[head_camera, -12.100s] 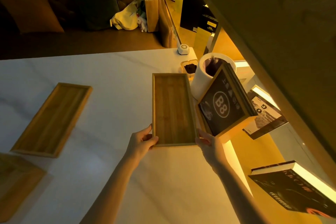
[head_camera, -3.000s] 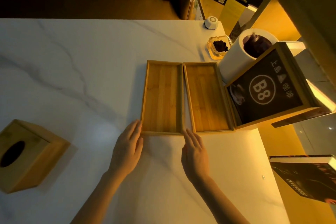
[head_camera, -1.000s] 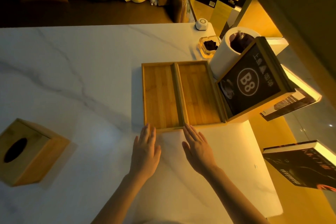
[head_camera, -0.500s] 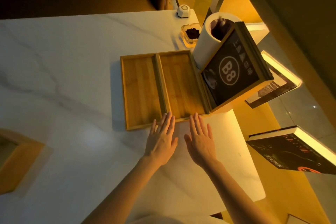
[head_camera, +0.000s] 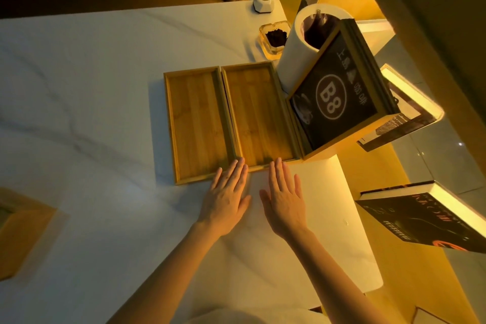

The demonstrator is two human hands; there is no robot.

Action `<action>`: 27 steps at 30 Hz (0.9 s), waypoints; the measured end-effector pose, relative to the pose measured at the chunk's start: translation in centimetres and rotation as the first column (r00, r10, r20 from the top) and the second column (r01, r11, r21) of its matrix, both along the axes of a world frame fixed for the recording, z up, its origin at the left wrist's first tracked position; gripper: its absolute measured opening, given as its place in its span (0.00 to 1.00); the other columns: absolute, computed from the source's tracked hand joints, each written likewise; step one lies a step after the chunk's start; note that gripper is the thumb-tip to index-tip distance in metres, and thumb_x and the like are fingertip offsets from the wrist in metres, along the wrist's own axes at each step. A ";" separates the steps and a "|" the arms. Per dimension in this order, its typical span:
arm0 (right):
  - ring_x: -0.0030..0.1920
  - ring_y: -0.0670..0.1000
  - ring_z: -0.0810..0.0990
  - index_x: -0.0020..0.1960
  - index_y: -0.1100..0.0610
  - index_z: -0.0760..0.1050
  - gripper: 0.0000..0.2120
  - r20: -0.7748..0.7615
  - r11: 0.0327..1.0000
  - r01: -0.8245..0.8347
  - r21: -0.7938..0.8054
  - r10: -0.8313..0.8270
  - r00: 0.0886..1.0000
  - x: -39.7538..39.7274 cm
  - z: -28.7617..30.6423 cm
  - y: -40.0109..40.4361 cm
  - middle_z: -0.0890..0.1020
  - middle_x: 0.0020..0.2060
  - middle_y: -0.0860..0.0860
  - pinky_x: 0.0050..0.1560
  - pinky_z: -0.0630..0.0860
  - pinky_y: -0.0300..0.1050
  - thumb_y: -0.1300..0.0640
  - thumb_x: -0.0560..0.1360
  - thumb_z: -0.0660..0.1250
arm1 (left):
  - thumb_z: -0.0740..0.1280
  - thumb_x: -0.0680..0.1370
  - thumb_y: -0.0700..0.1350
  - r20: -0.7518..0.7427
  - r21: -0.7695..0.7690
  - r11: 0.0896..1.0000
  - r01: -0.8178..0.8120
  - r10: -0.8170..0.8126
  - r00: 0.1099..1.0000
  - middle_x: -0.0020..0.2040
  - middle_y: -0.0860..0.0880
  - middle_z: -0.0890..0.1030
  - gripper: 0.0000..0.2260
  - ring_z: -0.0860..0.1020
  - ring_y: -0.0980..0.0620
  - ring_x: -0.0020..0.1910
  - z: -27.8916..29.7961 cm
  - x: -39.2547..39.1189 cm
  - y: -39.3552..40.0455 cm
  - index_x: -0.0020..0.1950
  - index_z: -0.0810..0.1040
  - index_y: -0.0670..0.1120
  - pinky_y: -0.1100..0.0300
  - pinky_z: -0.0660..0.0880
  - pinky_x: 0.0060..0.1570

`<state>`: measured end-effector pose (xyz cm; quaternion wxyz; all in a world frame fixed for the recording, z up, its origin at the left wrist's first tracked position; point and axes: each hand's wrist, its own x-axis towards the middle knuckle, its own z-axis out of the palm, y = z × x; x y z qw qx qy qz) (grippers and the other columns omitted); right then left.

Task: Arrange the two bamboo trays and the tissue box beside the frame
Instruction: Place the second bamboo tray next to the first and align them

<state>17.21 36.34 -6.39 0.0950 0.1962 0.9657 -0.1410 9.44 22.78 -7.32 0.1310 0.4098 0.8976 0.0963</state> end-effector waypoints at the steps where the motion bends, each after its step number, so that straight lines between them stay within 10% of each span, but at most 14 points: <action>1: 0.70 0.51 0.32 0.71 0.51 0.36 0.29 -0.002 1.000 0.002 -0.002 -0.002 1.000 -0.1 0.0 0.0 0.38 0.71 0.48 0.68 0.32 0.48 0.44 0.78 0.48 | 0.49 0.78 0.56 0.003 0.005 1.000 0.001 -0.001 1.000 0.73 0.50 0.43 0.27 0.43 0.48 0.73 0.0 -0.1 0.0 0.70 0.39 0.48 0.49 0.41 0.70; 27: 0.71 0.51 0.33 0.70 0.50 0.34 0.28 -0.009 1.000 0.010 -0.028 -0.010 1.000 0.3 0.3 0.0 0.37 0.71 0.48 0.71 0.37 0.49 0.46 0.79 0.47 | 0.49 0.78 0.55 -0.009 -0.001 0.998 0.069 -0.069 0.998 0.74 0.49 0.45 0.27 0.43 0.49 0.73 0.2 -0.5 -0.5 0.71 0.40 0.48 0.49 0.41 0.69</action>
